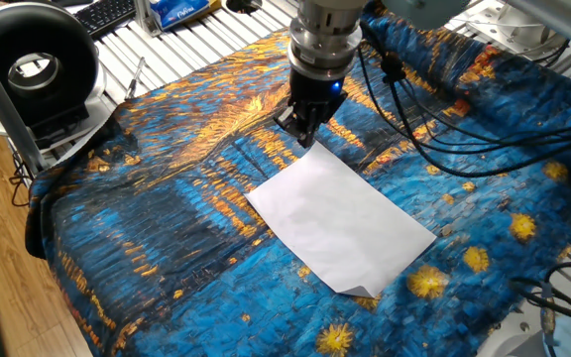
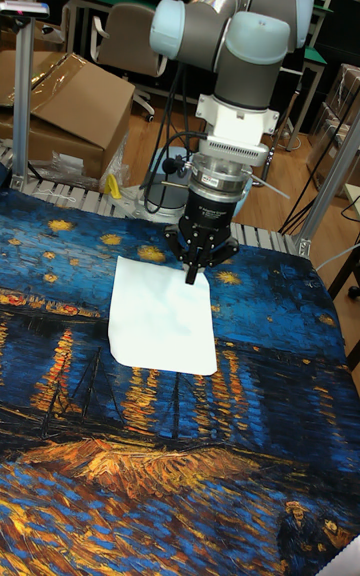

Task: Flip over and spread out the paper that is laid flat on the table

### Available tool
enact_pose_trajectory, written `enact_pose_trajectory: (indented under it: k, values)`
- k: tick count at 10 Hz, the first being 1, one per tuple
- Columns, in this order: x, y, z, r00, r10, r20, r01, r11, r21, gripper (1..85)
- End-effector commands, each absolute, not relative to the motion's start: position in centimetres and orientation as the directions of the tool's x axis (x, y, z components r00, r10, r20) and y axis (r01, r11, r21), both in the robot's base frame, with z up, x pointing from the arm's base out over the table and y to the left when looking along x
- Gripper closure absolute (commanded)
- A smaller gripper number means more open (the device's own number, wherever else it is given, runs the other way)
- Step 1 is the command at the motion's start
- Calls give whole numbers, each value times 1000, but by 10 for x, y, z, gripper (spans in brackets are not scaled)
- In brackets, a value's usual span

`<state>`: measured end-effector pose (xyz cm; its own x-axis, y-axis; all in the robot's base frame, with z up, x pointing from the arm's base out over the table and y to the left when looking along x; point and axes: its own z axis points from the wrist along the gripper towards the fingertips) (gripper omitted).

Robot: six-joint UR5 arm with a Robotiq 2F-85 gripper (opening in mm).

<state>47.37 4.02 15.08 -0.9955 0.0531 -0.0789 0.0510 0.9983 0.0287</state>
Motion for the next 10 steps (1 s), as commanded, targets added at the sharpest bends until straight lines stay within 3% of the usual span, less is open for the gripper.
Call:
enact_pose_trajectory:
  k: [1, 6, 8, 10]
  values:
    - [464, 45, 154, -996, 41, -74, 38, 998, 39, 847]
    - [470, 52, 153, -995, 16, -95, 11, 998, 62, 847]
    - [446, 62, 152, -999, -37, -11, -38, 995, 97, 847]
    - [436, 49, 152, -999, -19, 30, -17, 999, 51, 847]
